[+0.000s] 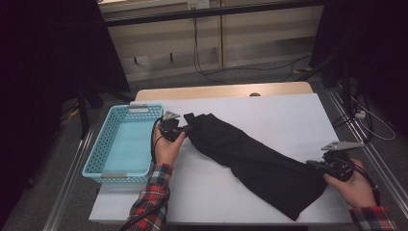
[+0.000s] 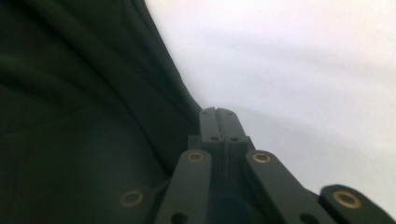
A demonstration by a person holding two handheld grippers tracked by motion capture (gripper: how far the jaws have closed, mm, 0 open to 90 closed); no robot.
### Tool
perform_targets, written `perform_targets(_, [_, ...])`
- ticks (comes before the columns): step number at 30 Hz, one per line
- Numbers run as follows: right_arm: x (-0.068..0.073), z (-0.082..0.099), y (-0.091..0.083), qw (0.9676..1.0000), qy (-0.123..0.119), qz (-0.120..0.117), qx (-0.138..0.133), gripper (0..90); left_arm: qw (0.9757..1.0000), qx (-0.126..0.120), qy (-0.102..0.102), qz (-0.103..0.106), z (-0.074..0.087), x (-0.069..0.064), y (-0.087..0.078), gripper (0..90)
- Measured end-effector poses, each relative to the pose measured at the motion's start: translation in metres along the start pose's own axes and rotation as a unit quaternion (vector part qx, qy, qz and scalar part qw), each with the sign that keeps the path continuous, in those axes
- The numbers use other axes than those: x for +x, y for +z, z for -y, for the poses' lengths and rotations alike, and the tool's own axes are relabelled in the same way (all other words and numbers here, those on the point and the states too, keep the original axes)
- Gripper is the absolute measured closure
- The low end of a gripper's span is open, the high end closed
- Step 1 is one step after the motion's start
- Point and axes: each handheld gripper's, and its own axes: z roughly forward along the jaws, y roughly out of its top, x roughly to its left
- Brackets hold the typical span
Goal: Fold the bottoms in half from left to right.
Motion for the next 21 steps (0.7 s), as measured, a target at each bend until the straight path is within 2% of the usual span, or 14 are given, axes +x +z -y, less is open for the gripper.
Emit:
perform_targets(2, [0.0,0.002,0.0,1.0,0.004,-0.006,0.006,90.0,1.0,-0.002,0.0,0.0,0.0,0.0,0.0,84.5])
perform_targets(3, [0.0,0.006,0.001,0.9999,-0.008,-0.008,-0.006,88.8,1.0,-0.006,-0.001,0.002,0.0,-0.001,0.001,84.4])
perform_targets(5, [0.001,0.005,0.002,0.9999,-0.009,-0.005,-0.005,80.1,1.0,-0.005,0.0,0.003,0.0,-0.001,0.001,84.2])
perform_targets(7, [0.002,0.003,0.003,0.9999,-0.007,0.0,-0.012,75.8,1.0,-0.004,0.002,0.005,0.0,-0.002,0.002,84.2])
perform_targets(9, [0.002,0.001,0.008,0.9998,-0.001,-0.007,-0.016,67.7,1.0,-0.005,0.0,0.005,0.0,-0.002,0.002,84.1])
perform_targets(12, [0.002,0.0,0.016,0.9998,0.002,-0.015,-0.009,67.1,1.0,-0.007,-0.003,0.005,0.001,-0.002,0.002,84.1])
perform_targets(14, [0.004,-0.002,0.018,0.9998,0.001,-0.018,-0.008,72.7,1.0,-0.005,0.0,0.005,0.002,-0.001,0.002,84.1])
perform_targets(15, [0.004,-0.002,0.018,0.9995,0.002,-0.032,-0.004,79.6,1.0,-0.005,0.0,0.005,0.002,-0.001,0.002,84.1])
perform_targets(17, [0.006,-0.002,0.02,0.9992,0.004,-0.04,-0.007,79.3,1.0,-0.004,-0.002,0.003,0.002,-0.001,0.002,84.0])
perform_targets(18, [0.008,-0.001,0.019,0.9993,0.006,-0.037,-0.005,89.3,1.0,-0.007,-0.005,0.005,0.003,0.0,0.002,83.9])
perform_targets(19, [0.008,-0.001,0.019,0.9993,0.006,-0.037,-0.005,89.3,1.0,-0.007,-0.005,0.005,0.003,0.0,0.002,83.8])
perform_targets(20, [0.01,-0.001,0.019,0.9984,0.014,-0.055,-0.002,89.7,0.9999,-0.007,-0.007,0.004,0.003,0.0,0.002,83.8])
perform_targets(21, [0.01,-0.002,0.019,0.9985,0.013,-0.053,0.0,90.0,0.9999,-0.006,-0.007,0.004,0.004,0.0,0.002,83.7])
